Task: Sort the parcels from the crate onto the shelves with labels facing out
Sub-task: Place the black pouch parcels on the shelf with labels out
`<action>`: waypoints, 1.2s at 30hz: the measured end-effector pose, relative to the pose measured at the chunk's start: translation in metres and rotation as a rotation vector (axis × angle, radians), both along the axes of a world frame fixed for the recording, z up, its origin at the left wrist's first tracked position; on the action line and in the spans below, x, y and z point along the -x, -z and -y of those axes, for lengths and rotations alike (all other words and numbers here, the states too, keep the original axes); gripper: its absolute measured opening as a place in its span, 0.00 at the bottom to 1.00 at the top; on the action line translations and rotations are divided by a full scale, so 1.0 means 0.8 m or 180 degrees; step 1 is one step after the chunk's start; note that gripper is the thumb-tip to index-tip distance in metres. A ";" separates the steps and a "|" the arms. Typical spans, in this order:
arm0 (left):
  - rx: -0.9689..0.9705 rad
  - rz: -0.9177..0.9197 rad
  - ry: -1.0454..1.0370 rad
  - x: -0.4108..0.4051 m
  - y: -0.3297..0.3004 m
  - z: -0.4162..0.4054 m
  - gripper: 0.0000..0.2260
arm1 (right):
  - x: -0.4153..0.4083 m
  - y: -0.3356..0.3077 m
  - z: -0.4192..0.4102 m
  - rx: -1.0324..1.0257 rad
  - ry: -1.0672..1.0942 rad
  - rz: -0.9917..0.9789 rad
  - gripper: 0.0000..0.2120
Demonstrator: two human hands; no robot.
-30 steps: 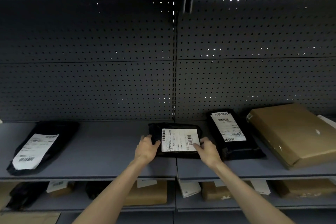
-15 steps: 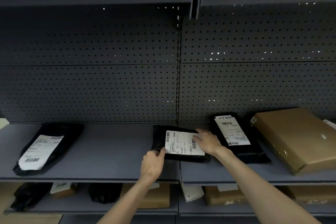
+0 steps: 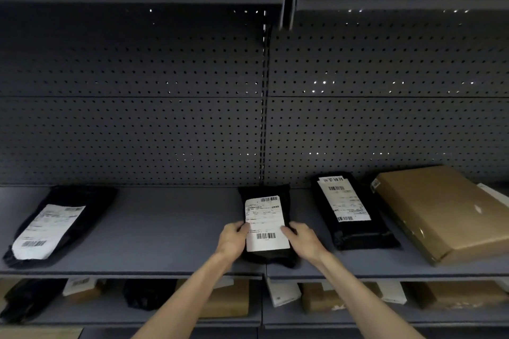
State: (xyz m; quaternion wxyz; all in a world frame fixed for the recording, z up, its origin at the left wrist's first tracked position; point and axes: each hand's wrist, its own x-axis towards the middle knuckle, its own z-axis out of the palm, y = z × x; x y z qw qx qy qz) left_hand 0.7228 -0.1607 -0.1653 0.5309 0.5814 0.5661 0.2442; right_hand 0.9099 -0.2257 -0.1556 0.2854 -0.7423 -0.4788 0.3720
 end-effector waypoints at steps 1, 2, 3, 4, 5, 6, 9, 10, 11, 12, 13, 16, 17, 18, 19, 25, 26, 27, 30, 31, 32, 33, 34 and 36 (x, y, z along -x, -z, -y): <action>-0.0012 0.0026 0.0029 0.001 -0.002 0.001 0.11 | 0.001 0.001 -0.001 -0.0031 0.0027 -0.0017 0.15; -0.0031 0.0046 0.0054 0.001 -0.004 0.002 0.12 | 0.001 0.003 -0.002 -0.0088 0.0067 0.0000 0.14; -0.0064 0.0069 0.0073 0.002 -0.006 0.003 0.12 | 0.002 0.002 -0.003 -0.0119 0.0125 -0.0029 0.14; -0.0105 0.0103 0.0099 0.004 -0.009 0.005 0.13 | 0.002 0.003 -0.004 -0.0162 0.0161 -0.0068 0.14; -0.0147 0.0149 0.0134 0.005 -0.012 0.006 0.13 | 0.002 0.003 -0.005 -0.0171 0.0222 -0.0155 0.14; -0.0180 0.0204 0.0174 0.006 -0.016 0.007 0.13 | 0.002 0.003 -0.005 -0.0196 0.0264 -0.0244 0.13; -0.0327 0.0463 0.0225 0.006 -0.034 0.009 0.14 | 0.005 -0.007 -0.008 -0.0353 0.0417 -0.0439 0.20; -0.0401 0.0536 0.0209 0.006 -0.042 0.008 0.14 | 0.007 -0.015 -0.009 -0.0439 0.0474 -0.0498 0.24; -0.0476 0.0623 0.0190 0.005 -0.050 0.006 0.14 | 0.008 -0.024 -0.010 -0.0548 0.0526 -0.0532 0.25; -0.0555 0.0699 0.0178 0.005 -0.057 0.004 0.14 | 0.009 -0.034 -0.012 -0.0671 0.0560 -0.0537 0.25; -0.0637 0.0767 0.0163 0.004 -0.064 0.002 0.15 | 0.010 -0.043 -0.014 -0.0770 0.0601 -0.0543 0.25; -0.0916 0.0919 0.0125 0.002 -0.090 -0.005 0.15 | 0.008 -0.068 -0.023 -0.1128 0.0715 -0.0587 0.24; -0.0997 0.0970 0.0137 0.001 -0.100 -0.008 0.16 | 0.008 -0.077 -0.026 -0.1251 0.0729 -0.0591 0.24; -0.1070 0.1010 0.0149 0.000 -0.109 -0.010 0.16 | 0.008 -0.086 -0.029 -0.1361 0.0741 -0.0595 0.24; -0.1144 0.1045 0.0161 -0.001 -0.118 -0.012 0.16 | 0.007 -0.093 -0.032 -0.1458 0.0769 -0.0631 0.23; -0.1462 0.1295 0.0154 -0.008 -0.171 -0.018 0.15 | 0.006 -0.145 -0.047 -0.1964 0.0774 -0.0764 0.12; -0.1495 0.1335 0.0152 -0.008 -0.177 -0.018 0.15 | 0.006 -0.153 -0.047 -0.2019 0.0764 -0.0754 0.12; -0.1518 0.1366 0.0141 -0.008 -0.182 -0.018 0.15 | 0.005 -0.158 -0.047 -0.2074 0.0743 -0.0764 0.10; -0.1587 0.1465 0.0140 -0.010 -0.193 -0.016 0.15 | 0.005 -0.171 -0.047 -0.2193 0.0693 -0.0755 0.06; -0.1607 0.1482 0.0137 -0.010 -0.195 -0.015 0.15 | 0.004 -0.174 -0.046 -0.2233 0.0689 -0.0726 0.07; -0.1623 0.1499 0.0139 -0.010 -0.197 -0.015 0.15 | 0.004 -0.177 -0.046 -0.2279 0.0681 -0.0698 0.07; -0.1630 0.1517 0.0133 -0.010 -0.198 -0.014 0.16 | 0.005 -0.179 -0.046 -0.2309 0.0681 -0.0696 0.07; -0.1638 0.1529 0.0134 -0.011 -0.199 -0.014 0.16 | 0.004 -0.180 -0.046 -0.2319 0.0680 -0.0713 0.06; -0.1661 0.1528 0.0138 -0.011 -0.200 -0.013 0.15 | 0.004 -0.181 -0.046 -0.2322 0.0699 -0.0732 0.05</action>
